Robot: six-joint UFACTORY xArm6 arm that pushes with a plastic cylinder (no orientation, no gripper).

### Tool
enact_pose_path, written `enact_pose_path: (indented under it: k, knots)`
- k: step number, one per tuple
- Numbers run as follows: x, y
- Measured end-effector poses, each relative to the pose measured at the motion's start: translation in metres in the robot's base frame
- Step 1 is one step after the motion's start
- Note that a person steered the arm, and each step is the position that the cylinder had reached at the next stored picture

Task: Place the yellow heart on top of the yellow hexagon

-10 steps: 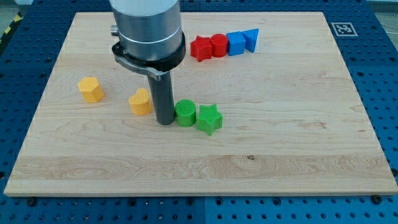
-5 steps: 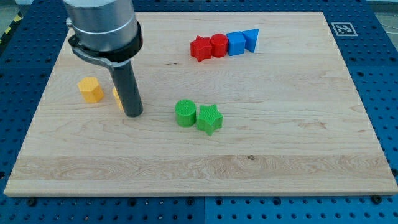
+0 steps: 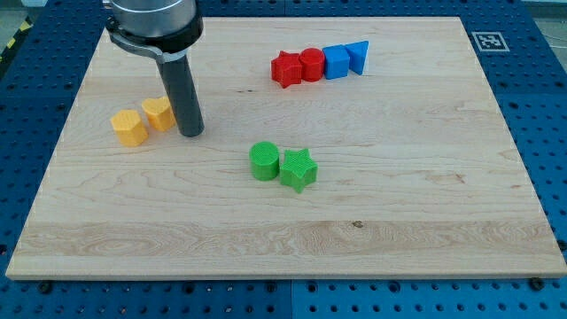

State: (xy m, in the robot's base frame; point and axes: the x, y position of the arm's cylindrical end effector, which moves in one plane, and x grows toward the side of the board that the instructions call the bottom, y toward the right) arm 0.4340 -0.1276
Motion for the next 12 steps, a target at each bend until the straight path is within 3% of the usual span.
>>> enact_pose_path:
  k: [4, 9, 12]
  knots:
    - [-0.02, -0.005]
    - [-0.037, -0.052]
    - [-0.037, -0.04]
